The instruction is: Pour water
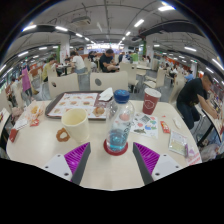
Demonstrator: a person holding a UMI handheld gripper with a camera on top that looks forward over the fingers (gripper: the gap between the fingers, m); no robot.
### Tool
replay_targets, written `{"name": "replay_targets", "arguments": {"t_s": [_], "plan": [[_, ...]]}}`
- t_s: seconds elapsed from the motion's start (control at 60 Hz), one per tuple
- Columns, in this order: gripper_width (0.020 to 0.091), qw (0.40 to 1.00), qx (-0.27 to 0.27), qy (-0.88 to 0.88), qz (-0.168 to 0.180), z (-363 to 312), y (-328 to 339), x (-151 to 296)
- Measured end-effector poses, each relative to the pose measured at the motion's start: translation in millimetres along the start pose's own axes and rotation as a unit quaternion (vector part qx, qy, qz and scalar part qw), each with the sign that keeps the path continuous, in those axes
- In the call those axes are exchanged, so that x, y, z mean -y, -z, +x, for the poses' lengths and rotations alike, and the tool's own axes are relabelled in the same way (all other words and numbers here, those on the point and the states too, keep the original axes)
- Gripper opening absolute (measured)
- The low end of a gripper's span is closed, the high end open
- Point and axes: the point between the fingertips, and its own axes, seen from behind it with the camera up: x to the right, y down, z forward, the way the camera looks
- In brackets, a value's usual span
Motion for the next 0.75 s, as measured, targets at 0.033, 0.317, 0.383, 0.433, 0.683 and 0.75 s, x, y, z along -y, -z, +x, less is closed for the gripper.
{"name": "replay_targets", "arguments": {"t_s": [0.033, 0.317, 0.383, 0.433, 0.683, 0.75], "plan": [[0.0848, 1.0, -0.003, -0.004, -0.008, -6.6, 16.0, -3.8], [0.085, 0.999, -0.003, -0.02, -0.041, -64.9, 113.2, -32.1], [0.0853, 0.999, 0.0, -0.013, -0.04, -74.2, 122.5, -34.7], [0.0852, 0.999, -0.002, -0.01, -0.039, -78.3, 127.8, -33.6], [0.0855, 0.999, -0.001, 0.007, -0.038, -85.4, 136.7, -34.0], [0.0846, 0.999, -0.002, 0.008, -0.04, -86.5, 136.4, -34.5]]}}
